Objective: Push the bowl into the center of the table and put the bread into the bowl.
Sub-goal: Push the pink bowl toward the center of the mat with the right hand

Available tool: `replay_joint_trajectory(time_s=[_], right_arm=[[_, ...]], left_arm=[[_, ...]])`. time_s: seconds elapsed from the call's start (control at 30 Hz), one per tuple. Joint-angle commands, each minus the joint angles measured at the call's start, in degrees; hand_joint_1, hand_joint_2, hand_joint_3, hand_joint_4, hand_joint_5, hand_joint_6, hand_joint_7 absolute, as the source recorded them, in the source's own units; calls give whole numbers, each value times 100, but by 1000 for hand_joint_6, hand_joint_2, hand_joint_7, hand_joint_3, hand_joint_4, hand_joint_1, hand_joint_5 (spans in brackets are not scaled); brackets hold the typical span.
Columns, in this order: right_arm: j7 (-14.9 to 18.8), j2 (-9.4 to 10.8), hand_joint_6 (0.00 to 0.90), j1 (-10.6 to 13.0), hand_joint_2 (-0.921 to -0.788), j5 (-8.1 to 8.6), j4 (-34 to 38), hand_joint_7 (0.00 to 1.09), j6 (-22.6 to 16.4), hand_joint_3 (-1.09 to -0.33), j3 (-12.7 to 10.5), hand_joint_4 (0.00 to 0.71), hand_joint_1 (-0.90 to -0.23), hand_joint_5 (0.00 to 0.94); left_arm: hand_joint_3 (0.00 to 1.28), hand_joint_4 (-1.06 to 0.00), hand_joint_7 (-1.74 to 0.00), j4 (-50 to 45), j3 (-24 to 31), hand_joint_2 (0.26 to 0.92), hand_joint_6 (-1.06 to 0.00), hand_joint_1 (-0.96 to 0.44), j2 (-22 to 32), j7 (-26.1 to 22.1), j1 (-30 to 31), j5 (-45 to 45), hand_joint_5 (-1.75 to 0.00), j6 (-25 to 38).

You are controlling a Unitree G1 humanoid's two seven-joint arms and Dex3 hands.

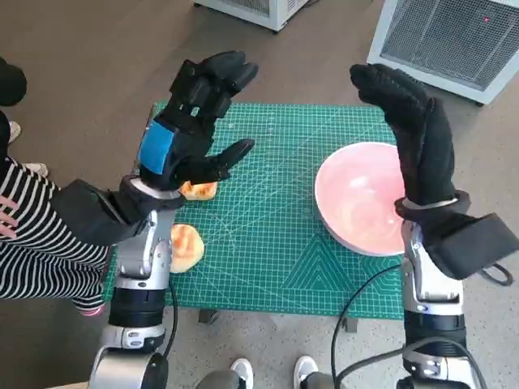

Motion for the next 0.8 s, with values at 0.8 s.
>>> replay_joint_trajectory(time_s=[0.8], right_arm=[[-133, -1051, -1, 347, -921, 615, 2002, 401, -884, -838, -1789, 88, -724, 1]], left_arm=[[439, -21, -782, 244, 51, 760, 1, -187, 6, -83, -54, -74, -492, -254]])
